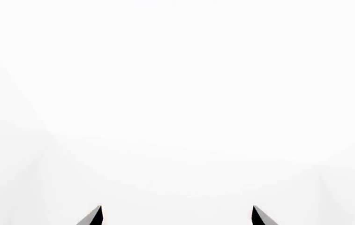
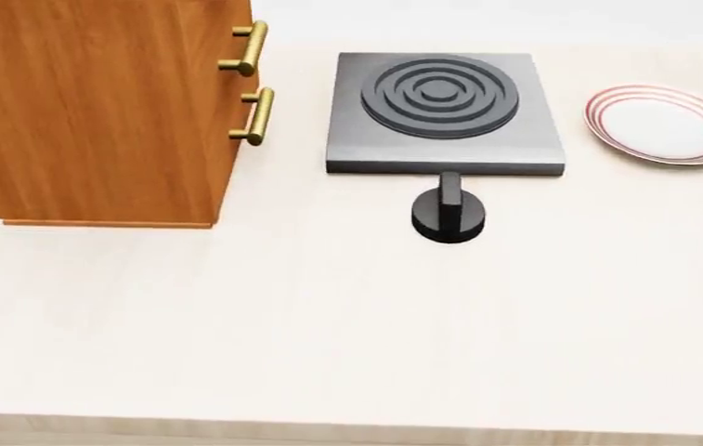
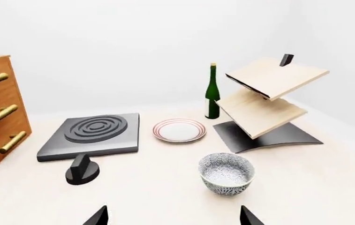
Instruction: Put the bowl on the stove.
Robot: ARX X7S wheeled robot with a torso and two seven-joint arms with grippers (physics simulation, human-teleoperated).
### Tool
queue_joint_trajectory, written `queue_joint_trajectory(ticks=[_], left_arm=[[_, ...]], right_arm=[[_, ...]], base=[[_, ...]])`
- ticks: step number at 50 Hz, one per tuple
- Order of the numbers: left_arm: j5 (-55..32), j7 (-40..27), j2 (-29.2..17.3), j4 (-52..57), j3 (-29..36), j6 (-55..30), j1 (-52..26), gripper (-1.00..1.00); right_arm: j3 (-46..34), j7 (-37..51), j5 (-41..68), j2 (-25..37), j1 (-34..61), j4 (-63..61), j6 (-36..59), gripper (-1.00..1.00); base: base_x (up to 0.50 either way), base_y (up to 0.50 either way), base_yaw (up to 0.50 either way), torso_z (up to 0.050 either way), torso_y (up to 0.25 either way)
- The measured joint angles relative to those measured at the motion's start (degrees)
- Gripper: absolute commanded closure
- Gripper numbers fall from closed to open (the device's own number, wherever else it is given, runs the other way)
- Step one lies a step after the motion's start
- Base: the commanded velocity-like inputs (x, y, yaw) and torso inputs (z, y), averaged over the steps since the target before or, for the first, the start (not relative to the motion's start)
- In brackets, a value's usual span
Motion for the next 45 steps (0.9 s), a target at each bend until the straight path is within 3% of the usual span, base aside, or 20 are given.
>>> queue_joint_trajectory(ticks=[17, 45], left_arm=[[0.6, 0.2, 0.1, 0.1, 0.5, 0.4, 0.4, -1.0], [1.0, 0.3, 0.1, -0.1, 1.2, 1.3, 0.8, -1.0]], right_arm=[[-0.3, -0.1, -0.5, -0.4, -1.1, 0.3, -0.5, -1.0], [-0.9, -0.4, -1.4, -1.1, -2.6, 0.6, -1.9, -1.0]], base=[[0.04, 0.0, 0.0, 0.0, 0.0], [0.5, -0.06, 0.0, 0.0, 0.001]])
